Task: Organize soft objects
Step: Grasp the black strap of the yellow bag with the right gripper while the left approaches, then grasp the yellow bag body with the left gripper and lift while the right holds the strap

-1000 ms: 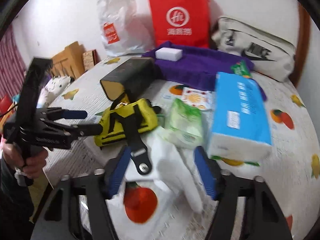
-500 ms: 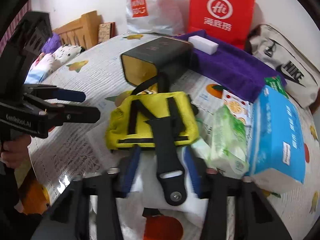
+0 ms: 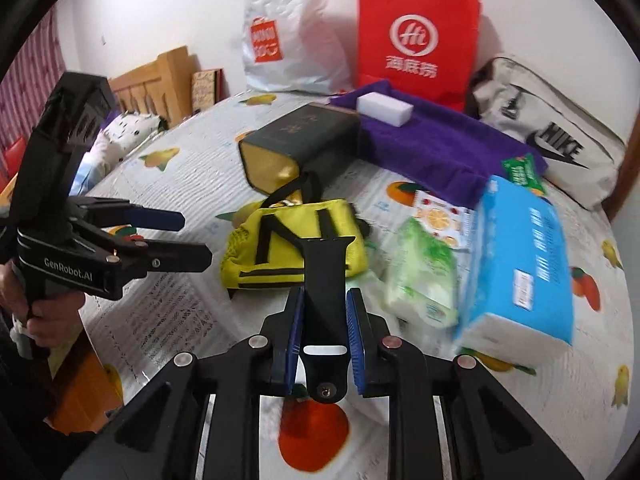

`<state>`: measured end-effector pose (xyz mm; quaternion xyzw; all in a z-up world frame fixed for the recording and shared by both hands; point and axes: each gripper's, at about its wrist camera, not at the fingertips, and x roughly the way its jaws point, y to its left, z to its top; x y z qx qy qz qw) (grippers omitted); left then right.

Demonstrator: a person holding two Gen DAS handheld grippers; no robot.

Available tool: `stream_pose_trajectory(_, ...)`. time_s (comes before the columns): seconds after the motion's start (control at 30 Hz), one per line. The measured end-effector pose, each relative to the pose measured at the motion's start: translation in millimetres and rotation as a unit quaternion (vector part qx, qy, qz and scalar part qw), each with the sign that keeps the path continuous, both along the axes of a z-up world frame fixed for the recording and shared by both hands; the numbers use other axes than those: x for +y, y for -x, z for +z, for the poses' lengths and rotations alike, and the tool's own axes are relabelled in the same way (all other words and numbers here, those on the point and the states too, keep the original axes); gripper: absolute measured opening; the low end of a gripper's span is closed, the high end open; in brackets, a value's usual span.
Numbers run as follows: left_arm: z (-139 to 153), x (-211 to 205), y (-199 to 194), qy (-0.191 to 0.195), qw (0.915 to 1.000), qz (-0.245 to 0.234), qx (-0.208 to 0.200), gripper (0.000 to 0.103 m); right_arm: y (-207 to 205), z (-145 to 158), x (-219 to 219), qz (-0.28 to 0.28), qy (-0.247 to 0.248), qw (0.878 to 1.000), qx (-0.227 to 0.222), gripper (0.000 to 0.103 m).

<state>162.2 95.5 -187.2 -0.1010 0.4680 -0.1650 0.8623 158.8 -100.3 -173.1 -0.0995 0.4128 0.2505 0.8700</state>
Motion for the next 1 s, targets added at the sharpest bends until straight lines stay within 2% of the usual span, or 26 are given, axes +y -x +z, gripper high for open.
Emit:
stream_pose_trajectory(0.23, 2, -37, -13, -0.019, 0.9984, -0.052, -0.010, 0.087, 9, 9, -35, -0.047, -0.007, 0.999, -0.009, 0.021)
stream_pose_trajectory(0.37, 1, -56, -23, -0.069, 0.9946, -0.073, -0.023, 0.087, 13, 7, -56, -0.072, -0.014, 0.997, -0.004, 0.021)
stream_pose_trajectory(0.5, -4, -68, -36, -0.085, 0.9917, -0.095, -0.017, 0.088, 18, 3, -74, -0.091, -0.017, 0.996, 0.004, 0.021)
stream_pose_trajectory(0.7, -16, -84, -44, -0.130, 0.9849, -0.113, -0.011, 0.088, 21, 1, -91, -0.104, -0.024, 0.994, 0.010, 0.021)
stream_pose_trajectory(0.77, -15, -84, -43, -0.126, 0.9857, -0.111, -0.018, 0.087, 22, -2, -95, -0.110, -0.019, 0.994, 0.012, 0.021)
stream_pose_trajectory(0.9, -11, -79, -40, -0.116, 0.9877, -0.099, -0.034, 0.078, 20, -12, -107, -0.128, -0.016, 0.991, 0.026, 0.021)
stream_pose_trajectory(1.0, -6, -76, -36, -0.107, 0.9892, -0.092, -0.040, 0.077, 18, -19, -115, -0.142, -0.010, 0.989, 0.036, 0.021)
